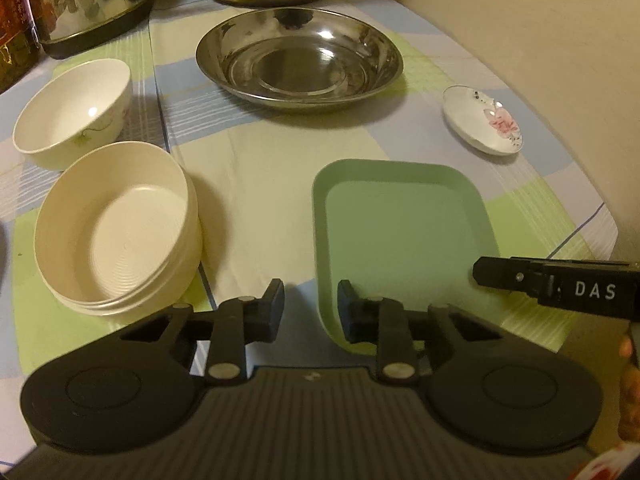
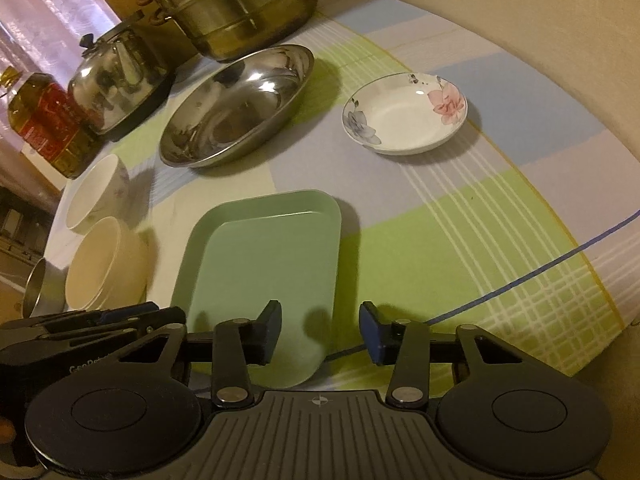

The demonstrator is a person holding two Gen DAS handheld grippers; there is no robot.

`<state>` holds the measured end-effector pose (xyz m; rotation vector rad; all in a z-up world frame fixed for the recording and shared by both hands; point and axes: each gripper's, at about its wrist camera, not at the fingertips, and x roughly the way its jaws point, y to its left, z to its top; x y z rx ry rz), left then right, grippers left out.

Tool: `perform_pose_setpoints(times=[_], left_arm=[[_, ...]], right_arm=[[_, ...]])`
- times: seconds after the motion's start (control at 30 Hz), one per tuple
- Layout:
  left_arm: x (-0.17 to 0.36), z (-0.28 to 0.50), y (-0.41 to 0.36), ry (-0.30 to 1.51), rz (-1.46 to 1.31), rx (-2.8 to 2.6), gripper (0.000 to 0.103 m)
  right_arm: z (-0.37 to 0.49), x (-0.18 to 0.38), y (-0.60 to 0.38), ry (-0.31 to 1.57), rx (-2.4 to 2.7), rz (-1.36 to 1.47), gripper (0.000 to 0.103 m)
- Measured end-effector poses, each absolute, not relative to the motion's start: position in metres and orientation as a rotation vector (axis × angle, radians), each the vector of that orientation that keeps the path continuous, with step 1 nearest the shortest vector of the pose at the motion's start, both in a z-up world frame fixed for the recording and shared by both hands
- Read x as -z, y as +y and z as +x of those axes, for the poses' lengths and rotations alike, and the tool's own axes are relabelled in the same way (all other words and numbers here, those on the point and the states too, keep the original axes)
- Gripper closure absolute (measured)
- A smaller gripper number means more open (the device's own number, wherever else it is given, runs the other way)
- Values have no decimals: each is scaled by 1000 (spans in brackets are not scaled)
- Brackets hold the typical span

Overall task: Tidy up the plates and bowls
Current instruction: 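Close both grippers on the rim of the green tray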

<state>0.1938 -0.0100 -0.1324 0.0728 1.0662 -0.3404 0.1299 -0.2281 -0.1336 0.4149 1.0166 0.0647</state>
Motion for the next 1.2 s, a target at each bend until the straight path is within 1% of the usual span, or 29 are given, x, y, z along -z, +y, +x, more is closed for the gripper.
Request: perform_pose_setpoints(times=[0.2,0.3,0.37,0.63,1.2], left_arm=[[137,200,-9,1082,49,366,86],[138,202,-10,1090,42,372,91],[138,204,-10,1091,33,380,96],[138,203,-11,1083,46,390,96],[123,206,-12,1032,52,400,97]], right_arm=[[133,134,-225,1009,-40,397,69],[134,135,-224,1011,-35,401,77],[134,136,-223,1014,-37,405,87],[134,137,-225,1016,-19,390,99],[139,122,-227,972,-41,370,99]])
